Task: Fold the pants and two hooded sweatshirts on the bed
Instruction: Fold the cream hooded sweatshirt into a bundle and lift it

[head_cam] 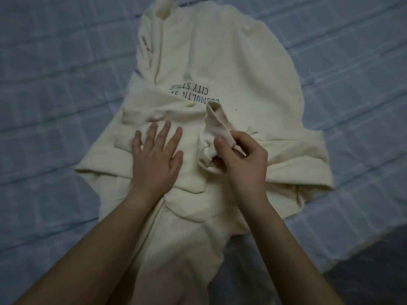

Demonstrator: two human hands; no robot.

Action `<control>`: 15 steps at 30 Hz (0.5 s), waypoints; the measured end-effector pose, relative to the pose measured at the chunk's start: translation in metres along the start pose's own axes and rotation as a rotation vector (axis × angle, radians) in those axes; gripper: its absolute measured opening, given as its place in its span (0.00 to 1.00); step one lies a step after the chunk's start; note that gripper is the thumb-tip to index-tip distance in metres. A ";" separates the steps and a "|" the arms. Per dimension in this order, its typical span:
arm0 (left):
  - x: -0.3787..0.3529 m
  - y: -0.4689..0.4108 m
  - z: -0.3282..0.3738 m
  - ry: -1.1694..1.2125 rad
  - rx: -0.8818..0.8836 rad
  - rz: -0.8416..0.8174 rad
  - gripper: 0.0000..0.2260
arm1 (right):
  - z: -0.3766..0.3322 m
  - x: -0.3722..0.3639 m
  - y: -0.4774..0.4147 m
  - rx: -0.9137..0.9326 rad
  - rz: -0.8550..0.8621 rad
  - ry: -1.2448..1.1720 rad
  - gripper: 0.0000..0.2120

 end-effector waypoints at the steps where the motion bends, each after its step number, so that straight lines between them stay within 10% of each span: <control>1: -0.001 0.000 -0.001 0.007 0.002 0.004 0.25 | 0.005 -0.007 0.000 -0.012 0.003 0.005 0.02; 10: 0.010 0.000 -0.002 0.107 0.070 -0.063 0.24 | 0.009 -0.025 0.000 -0.082 0.074 0.033 0.03; 15: 0.053 -0.008 0.048 0.596 0.057 0.022 0.24 | -0.028 0.016 0.011 0.085 0.183 0.165 0.03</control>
Point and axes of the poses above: each hand's wrist, its own y-axis away from the middle knuckle, its own x-axis out of the back of the hand, z = x × y, the point moved 2 cm from there along -y, towards the middle knuckle, and after that the axes turned 2 degrees about x, right-handed, at the moved point
